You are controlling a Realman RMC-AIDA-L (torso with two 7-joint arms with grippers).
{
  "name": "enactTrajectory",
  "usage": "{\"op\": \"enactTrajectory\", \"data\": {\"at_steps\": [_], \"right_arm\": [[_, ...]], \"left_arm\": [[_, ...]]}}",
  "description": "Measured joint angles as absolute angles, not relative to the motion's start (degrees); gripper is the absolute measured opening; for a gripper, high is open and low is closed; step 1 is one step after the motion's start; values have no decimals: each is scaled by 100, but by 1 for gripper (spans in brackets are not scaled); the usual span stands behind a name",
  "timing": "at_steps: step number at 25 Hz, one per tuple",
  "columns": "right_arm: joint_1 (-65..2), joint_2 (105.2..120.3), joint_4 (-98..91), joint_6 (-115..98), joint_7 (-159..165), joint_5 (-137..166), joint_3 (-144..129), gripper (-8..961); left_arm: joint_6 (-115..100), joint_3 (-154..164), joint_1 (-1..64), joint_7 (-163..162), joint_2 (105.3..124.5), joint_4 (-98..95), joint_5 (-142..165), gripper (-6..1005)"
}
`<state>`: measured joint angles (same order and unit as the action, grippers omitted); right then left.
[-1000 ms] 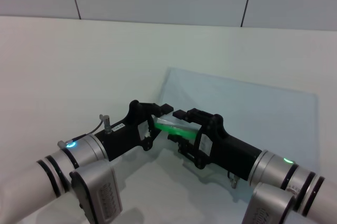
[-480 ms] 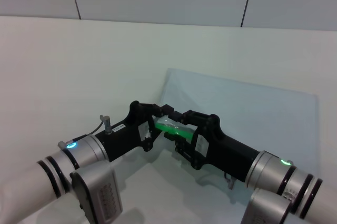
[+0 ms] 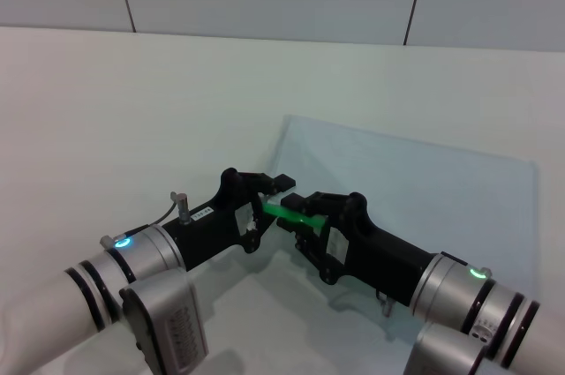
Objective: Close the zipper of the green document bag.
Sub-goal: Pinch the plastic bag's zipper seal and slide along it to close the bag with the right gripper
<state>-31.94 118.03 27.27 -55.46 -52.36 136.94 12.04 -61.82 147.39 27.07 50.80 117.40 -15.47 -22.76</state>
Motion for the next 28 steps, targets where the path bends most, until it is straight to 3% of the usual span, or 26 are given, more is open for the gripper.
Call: {"op": "enactTrajectory", "data": {"at_steps": [12,28], "right_arm": [[-3180,11813,2774,-5498,-5458,13692,1204,159],[-3010,11813,2841,-5532,-5774,13695,1318,101]], "left_arm": [[-6177,14792,2707,5080,11742,-1547,-2276,53],[-6188,14811,2700,5080,11742,-1547,-2276,52]]}}
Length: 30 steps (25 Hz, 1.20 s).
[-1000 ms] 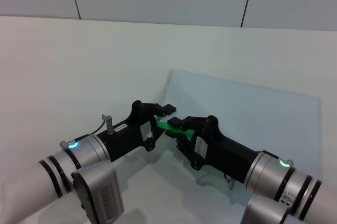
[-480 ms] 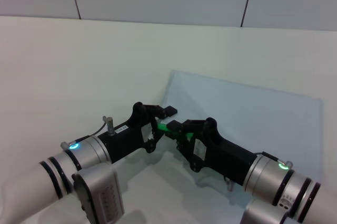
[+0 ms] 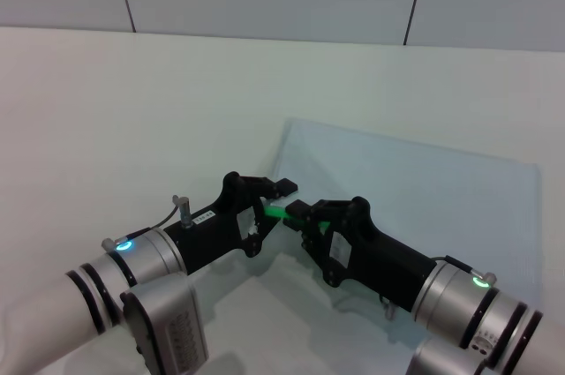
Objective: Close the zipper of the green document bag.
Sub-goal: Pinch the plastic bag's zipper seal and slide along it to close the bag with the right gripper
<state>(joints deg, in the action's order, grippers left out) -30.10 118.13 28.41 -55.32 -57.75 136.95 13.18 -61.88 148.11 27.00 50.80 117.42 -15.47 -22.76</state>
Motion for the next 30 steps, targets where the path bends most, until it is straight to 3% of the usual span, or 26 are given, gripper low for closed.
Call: {"op": "enactTrajectory", "data": {"at_steps": [30], "right_arm": [[-2287,11755,3130,-5556,-6407,13692,1806,81]], "left_arm": [[-6201,14763,2564,5089,11715,-1498,-2312,52]]}}
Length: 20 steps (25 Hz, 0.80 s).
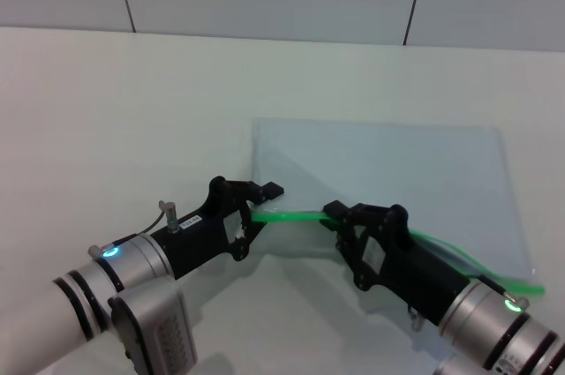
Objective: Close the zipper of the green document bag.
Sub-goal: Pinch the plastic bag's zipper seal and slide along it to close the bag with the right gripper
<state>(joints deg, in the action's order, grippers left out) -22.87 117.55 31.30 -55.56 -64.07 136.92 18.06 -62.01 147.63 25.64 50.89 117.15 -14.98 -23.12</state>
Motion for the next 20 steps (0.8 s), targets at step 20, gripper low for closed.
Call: {"op": "enactTrajectory", "data": {"at_steps": [20], "right_arm": [[-1326,11699,3100,-6254,-6695,13676,2481,75]], "left_arm": [[-6195,14739,2432,5088,11706,-1471,-2336,52]]}}
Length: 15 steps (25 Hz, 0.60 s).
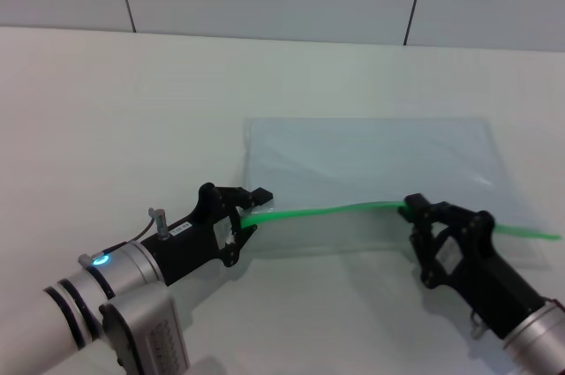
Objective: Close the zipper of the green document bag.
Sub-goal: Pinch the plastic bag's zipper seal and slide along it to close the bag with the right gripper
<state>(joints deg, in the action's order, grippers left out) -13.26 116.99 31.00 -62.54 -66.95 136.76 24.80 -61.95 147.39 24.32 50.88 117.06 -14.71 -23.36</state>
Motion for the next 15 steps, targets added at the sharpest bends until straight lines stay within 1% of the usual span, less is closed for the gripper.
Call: {"op": "enactTrajectory", "data": {"at_steps": [8,15], "right_arm": [[-1074,11689,2843,-6584,-6700,13539,2953,73],[-1031,11689,2563,-6863,-6688,12979,2962,71]], "left_arm": [[-6194,14730,2413,5088,11707,-1467,-2339,52],[-6196,14730,2415,5089,11707,-1467,-2339,53]]}}
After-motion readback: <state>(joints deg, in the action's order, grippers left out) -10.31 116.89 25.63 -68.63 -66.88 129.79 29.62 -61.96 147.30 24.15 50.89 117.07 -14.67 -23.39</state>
